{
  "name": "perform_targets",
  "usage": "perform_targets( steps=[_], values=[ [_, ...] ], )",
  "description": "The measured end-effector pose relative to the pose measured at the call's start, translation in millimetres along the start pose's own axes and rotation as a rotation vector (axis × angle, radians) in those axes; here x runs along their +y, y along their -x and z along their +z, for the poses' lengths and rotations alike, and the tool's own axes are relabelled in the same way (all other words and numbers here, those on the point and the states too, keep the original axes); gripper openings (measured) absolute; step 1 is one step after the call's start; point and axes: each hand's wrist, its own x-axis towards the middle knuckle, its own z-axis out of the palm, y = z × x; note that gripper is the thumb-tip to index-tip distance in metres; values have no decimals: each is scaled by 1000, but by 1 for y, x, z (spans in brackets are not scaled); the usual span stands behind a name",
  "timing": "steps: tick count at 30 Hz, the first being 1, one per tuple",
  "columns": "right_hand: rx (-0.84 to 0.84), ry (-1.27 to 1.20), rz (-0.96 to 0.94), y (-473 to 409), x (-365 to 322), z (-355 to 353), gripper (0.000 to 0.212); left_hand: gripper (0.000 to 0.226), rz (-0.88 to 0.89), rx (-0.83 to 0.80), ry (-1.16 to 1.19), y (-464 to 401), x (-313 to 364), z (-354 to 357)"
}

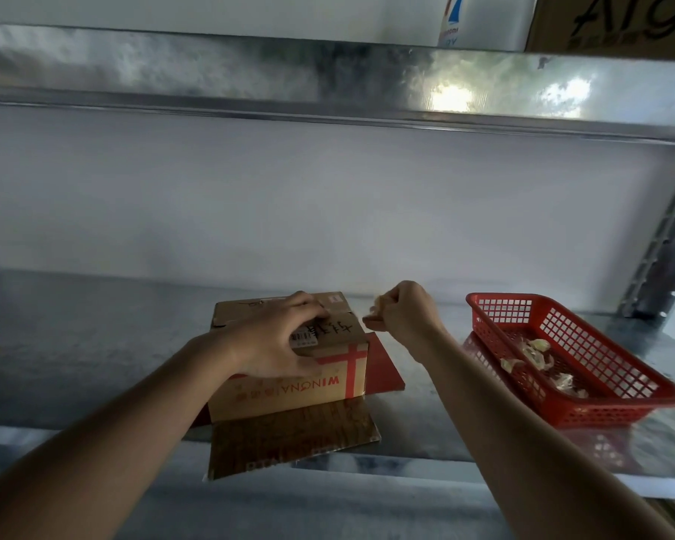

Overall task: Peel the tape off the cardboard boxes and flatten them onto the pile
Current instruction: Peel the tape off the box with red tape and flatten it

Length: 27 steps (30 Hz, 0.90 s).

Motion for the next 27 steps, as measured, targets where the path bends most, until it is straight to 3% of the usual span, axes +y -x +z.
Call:
perform_targets(
  steps=[2, 4, 7, 12, 16, 21, 27],
  values=[
    [4, 313, -137, 1, 3, 4, 13, 91, 9, 11, 17, -1, 0, 2],
    [49, 412, -251, 4, 6, 8, 13, 84, 20, 29, 38, -1, 0, 3],
    [49, 245, -263, 7, 10, 9, 12, 79, 37, 49, 45, -2, 0, 5],
    [-105, -279, 110, 5, 9, 9, 4, 95, 45, 52, 18, -1, 1, 5],
    [-232, -445, 223, 7, 1, 4, 12, 88, 32, 57, -2, 0, 5, 4],
    [-113, -525, 251, 8, 1, 4, 17, 91, 39, 52, -21, 2, 9, 1],
    [79, -470, 223, 10, 12, 12, 23, 112, 38, 54, -28, 4, 8, 0]
  ],
)
